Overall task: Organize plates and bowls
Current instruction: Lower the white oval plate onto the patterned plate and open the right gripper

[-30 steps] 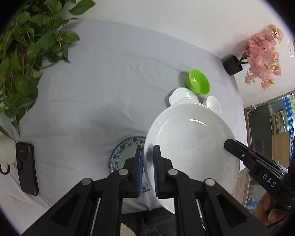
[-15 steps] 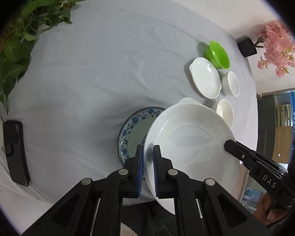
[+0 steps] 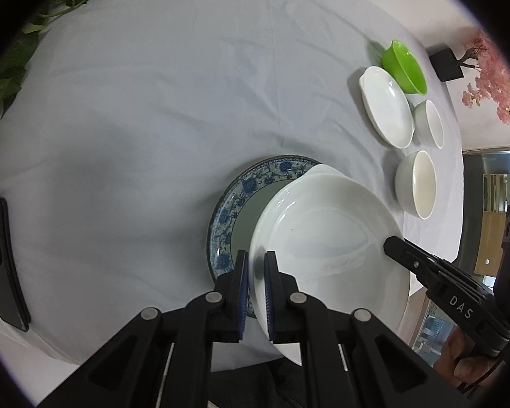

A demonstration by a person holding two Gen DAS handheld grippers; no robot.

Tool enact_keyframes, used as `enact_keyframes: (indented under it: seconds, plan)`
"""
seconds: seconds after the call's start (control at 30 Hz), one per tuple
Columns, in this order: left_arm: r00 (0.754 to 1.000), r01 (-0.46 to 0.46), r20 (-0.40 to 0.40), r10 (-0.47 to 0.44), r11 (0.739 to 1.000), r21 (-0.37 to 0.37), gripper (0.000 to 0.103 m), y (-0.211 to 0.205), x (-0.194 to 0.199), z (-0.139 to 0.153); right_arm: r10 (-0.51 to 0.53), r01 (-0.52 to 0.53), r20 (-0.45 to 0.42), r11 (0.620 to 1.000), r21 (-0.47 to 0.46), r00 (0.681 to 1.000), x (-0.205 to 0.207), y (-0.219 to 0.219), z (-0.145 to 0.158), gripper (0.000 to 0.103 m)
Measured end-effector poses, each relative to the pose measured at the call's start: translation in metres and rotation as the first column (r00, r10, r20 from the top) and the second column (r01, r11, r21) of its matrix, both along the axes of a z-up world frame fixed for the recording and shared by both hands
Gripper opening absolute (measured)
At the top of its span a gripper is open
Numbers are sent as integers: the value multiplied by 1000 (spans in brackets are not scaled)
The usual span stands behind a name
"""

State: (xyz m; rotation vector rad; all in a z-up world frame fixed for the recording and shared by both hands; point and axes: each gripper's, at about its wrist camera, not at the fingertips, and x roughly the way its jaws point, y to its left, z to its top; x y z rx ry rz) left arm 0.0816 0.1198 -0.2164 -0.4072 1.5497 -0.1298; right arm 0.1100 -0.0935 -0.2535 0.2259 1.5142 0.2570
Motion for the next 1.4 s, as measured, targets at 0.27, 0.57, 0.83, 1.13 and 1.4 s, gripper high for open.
enact_keyframes:
  seconds: [0.27,0.57,0.83,1.13,1.4]
  plan:
    - [1000,4,12,-4,1000,9,7,-1,9,-27,-22,22,-15,1000,-1,1000,4,-5,-43,6]
    - [1000,17,-1,-17,1000,20,7,4,13,-45,-26,27,-23,1000,4,999,11,-4,-71,6]
    - [999,26,-31,-25,999,24,7,5,11,-49,-2,2,-52,1000,1,999,12,-1,-83,7]
    - [998,33,-60,-31,999,39,8,3,13,-52,19,-20,-64,1000,-9,998,18,5,-88,8]
    - [995,50,-91,-44,997,66,6,3,9,-56,57,-61,-101,997,-39,993,18,16,-94,7]
